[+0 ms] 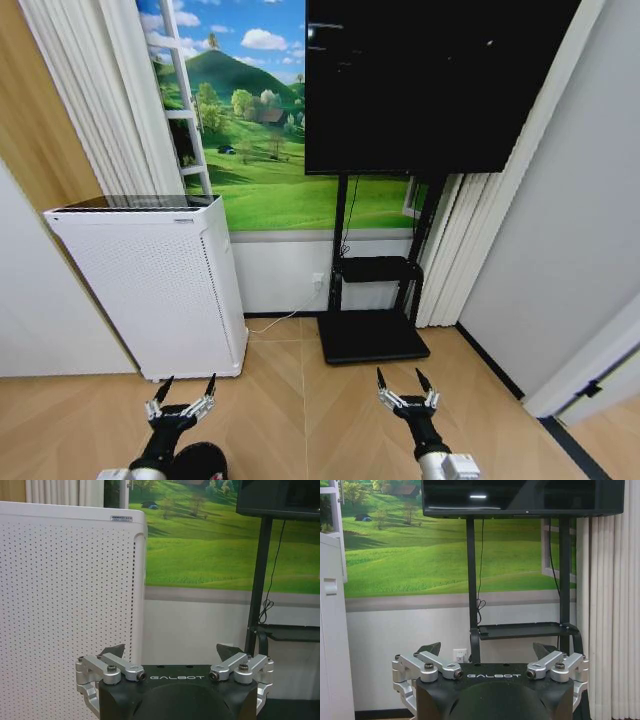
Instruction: Pick up the trash bin and place the garbage on the floor into it.
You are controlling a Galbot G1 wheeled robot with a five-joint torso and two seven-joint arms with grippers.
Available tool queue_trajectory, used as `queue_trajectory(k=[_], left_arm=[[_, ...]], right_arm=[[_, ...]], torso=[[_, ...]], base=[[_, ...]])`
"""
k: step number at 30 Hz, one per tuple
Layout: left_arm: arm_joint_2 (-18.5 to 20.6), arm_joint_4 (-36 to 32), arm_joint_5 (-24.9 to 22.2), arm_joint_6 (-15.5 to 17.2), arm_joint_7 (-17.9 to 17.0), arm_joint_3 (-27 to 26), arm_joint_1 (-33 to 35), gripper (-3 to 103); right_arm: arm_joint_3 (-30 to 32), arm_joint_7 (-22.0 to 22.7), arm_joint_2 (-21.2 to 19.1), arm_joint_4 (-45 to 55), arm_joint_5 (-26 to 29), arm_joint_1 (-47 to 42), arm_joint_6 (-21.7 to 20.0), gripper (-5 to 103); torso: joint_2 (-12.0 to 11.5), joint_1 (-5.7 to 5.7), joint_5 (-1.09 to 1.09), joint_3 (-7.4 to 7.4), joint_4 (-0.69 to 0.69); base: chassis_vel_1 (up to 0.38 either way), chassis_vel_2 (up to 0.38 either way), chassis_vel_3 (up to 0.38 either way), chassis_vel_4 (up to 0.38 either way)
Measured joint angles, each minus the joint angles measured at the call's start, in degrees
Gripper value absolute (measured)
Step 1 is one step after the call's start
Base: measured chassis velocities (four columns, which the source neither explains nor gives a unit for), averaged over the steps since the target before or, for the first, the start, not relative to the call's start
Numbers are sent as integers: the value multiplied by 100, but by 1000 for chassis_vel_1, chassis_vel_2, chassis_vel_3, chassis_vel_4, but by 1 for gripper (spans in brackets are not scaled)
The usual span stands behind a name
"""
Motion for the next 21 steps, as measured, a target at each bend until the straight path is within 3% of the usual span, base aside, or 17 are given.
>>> queue_trajectory(k=[21], left_arm=[[0, 0, 0, 0, 0, 0, 0, 100]], right_arm=[[0, 0, 0, 0, 0, -1, 0, 100]], torso=[[1, -1, 0, 0, 0]], base=[[181, -183, -178, 185]])
